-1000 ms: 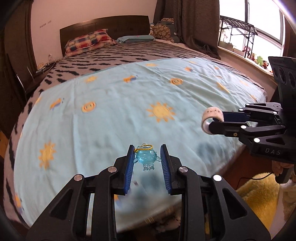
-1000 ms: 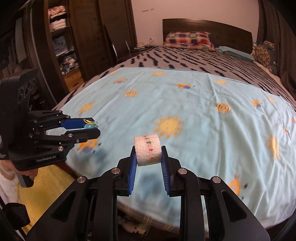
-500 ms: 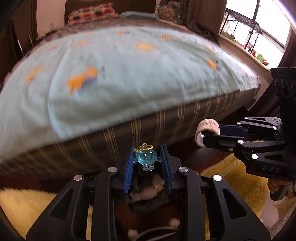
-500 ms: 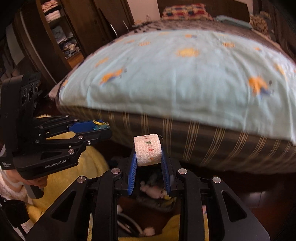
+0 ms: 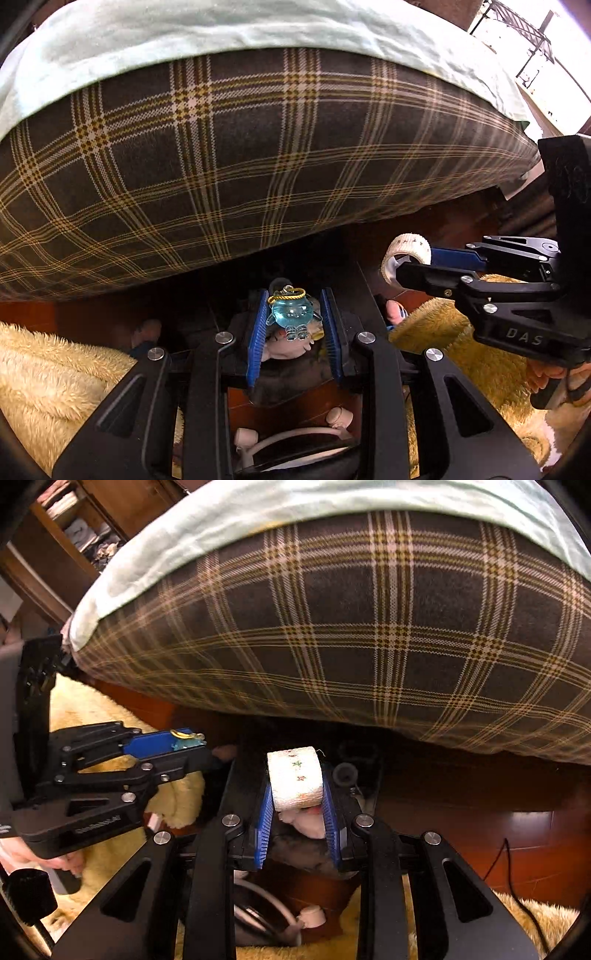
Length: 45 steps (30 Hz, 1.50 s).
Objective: Collect trash
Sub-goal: 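Lower the tape roll and blue toy into the bin and open both tools, then raise both open tools back over the bed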
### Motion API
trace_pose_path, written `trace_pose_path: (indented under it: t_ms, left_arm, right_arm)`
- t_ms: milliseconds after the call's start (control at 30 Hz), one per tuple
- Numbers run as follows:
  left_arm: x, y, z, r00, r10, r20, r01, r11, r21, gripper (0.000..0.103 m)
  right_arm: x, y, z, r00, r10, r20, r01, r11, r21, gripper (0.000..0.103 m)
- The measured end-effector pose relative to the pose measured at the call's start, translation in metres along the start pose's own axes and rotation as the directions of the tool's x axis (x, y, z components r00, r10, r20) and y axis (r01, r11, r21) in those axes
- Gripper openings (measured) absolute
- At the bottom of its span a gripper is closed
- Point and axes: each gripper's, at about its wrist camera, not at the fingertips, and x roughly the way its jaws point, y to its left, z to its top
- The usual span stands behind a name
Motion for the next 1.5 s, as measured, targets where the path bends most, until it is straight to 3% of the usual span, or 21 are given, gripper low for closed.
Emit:
trace_pose_path:
  t_ms: [200, 300, 400, 600, 667, 733, 867, 1000, 1100, 1233, 1367, 1500]
  left_arm:
    - [0.007, 0.009, -0.002, 1.000, 0.020, -0.015, -0.021, 0.999, -0.032, 0.028]
    - [0.005, 0.008, -0.001, 1.000, 0.015, -0.001, -0.015, 0.999, -0.035, 0.039]
    - [0.002, 0.002, 0.003, 1.000, 0.015, 0.010, -0.014, 0.999, -0.040, 0.045]
    - [-0.035, -0.003, 0.017, 0.994, 0.026, 0.105, -0.020, 0.998, -0.060, 0.062]
    - [-0.059, -0.011, 0.026, 0.983, 0.046, 0.179, -0.038, 0.998, -0.049, 0.076]
    - [-0.084, -0.020, 0.035, 0.963, 0.066, 0.260, -0.059, 0.998, -0.035, 0.086]
    - [-0.125, -0.031, 0.053, 0.913, 0.115, 0.391, -0.116, 0.993, -0.021, 0.095]
    - [-0.156, -0.038, 0.075, 0.863, 0.154, 0.480, -0.159, 0.987, -0.031, 0.095]
    - [-0.174, -0.046, 0.084, 0.822, 0.188, 0.537, -0.195, 0.980, -0.045, 0.095]
    - [-0.196, -0.052, 0.097, 0.771, 0.223, 0.597, -0.230, 0.971, -0.064, 0.095]
    - [-0.216, -0.051, 0.099, 0.729, 0.236, 0.642, -0.237, 0.968, -0.087, 0.095]
    - [-0.232, -0.051, 0.098, 0.706, 0.248, 0.663, -0.242, 0.965, -0.102, 0.095]
  right_arm:
    - [0.000, -0.007, -0.002, 1.000, 0.015, -0.005, -0.015, 1.000, -0.008, 0.028]
    - [-0.005, -0.016, -0.004, 1.000, 0.016, 0.000, -0.016, 1.000, -0.012, 0.028]
    - [-0.010, -0.022, 0.003, 1.000, 0.013, 0.012, -0.013, 1.000, -0.010, 0.037]
    - [-0.054, -0.031, 0.015, 0.989, -0.040, 0.139, 0.040, 0.999, -0.001, 0.081]
    - [-0.074, -0.033, 0.024, 0.977, -0.072, 0.199, 0.076, 0.997, -0.010, 0.099]
    - [-0.099, -0.034, 0.034, 0.954, -0.112, 0.277, 0.121, 0.992, -0.015, 0.100]
    - [-0.140, -0.035, 0.052, 0.898, -0.180, 0.403, 0.191, 0.981, 0.012, 0.100]
    - [-0.179, -0.040, 0.064, 0.812, -0.287, 0.508, 0.284, 0.955, 0.086, 0.100]
    - [-0.208, -0.045, 0.069, 0.736, -0.364, 0.571, 0.346, 0.927, 0.144, 0.100]
    - [-0.239, -0.046, 0.075, 0.651, -0.404, 0.643, 0.382, 0.906, 0.183, 0.100]
    - [-0.255, -0.045, 0.074, 0.606, -0.411, 0.681, 0.388, 0.900, 0.198, 0.100]
    - [-0.266, -0.045, 0.075, 0.592, -0.413, 0.693, 0.381, 0.900, 0.210, 0.100]
